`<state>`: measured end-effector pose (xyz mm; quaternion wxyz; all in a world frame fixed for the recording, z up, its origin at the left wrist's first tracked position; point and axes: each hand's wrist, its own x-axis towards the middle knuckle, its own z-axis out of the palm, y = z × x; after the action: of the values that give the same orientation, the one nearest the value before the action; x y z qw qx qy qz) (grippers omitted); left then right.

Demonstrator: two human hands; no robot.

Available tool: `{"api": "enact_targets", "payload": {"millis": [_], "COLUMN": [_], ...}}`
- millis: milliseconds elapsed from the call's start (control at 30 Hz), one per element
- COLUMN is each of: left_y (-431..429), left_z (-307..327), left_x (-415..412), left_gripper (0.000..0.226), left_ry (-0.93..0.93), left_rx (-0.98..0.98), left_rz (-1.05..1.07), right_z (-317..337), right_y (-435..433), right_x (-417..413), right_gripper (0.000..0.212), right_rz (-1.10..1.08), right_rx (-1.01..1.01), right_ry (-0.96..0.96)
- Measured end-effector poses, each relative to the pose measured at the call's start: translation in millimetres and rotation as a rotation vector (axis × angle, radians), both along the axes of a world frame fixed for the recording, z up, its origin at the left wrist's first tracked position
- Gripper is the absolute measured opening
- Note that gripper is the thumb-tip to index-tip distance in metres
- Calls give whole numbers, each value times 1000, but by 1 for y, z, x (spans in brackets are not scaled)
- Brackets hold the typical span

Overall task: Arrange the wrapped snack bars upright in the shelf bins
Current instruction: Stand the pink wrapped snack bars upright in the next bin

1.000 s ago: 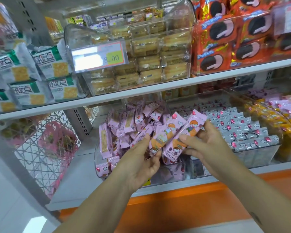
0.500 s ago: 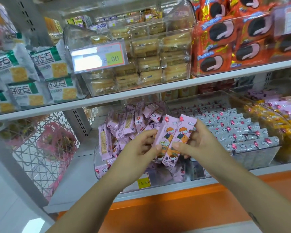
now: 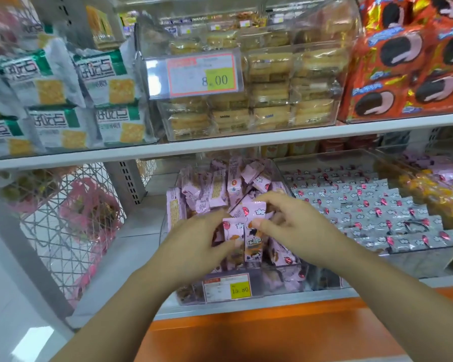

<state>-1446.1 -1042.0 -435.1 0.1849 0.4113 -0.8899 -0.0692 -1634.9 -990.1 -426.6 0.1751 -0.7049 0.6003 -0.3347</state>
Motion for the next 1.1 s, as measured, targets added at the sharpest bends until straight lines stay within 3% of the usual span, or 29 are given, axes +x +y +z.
{"api": "enact_targets", "payload": {"millis": [233,367,500,567,700,833,967,1100], "left_y": [-5,-14,-14,-13,-6,-3,-1,3], "left_z": [-18,-30,-38,-44,-49,-42,-28,-20], "left_x": [8,16,16,17,25,24,7,-13], "left_gripper": [41,26,26,33,69,49,48,33], "left_ry": [-244,-142,-173,-218,-237,-188,-142,-107], "left_rx": [-43,51,16,-26,-44,-19,-21,21], "left_rz": [-48,-125,-127,-133,-196,-188,-178,-231], "right_z": [-24,-36,-36,-33,-32,-34,-35,-23], "right_y": [-7,-14,-18,-17,-11,-3,16,22], "right_x": [9,21,24,23,16,6,0,-30], "right_gripper": [21,35,13,10,25,27,43,32], "right_rz": [80,58,116,138,204,227,184,-75], "right_rx": [167,173,231,239,253,312,229,-111], "right_ry": [103,276,296,304,297,225,194,118]}}
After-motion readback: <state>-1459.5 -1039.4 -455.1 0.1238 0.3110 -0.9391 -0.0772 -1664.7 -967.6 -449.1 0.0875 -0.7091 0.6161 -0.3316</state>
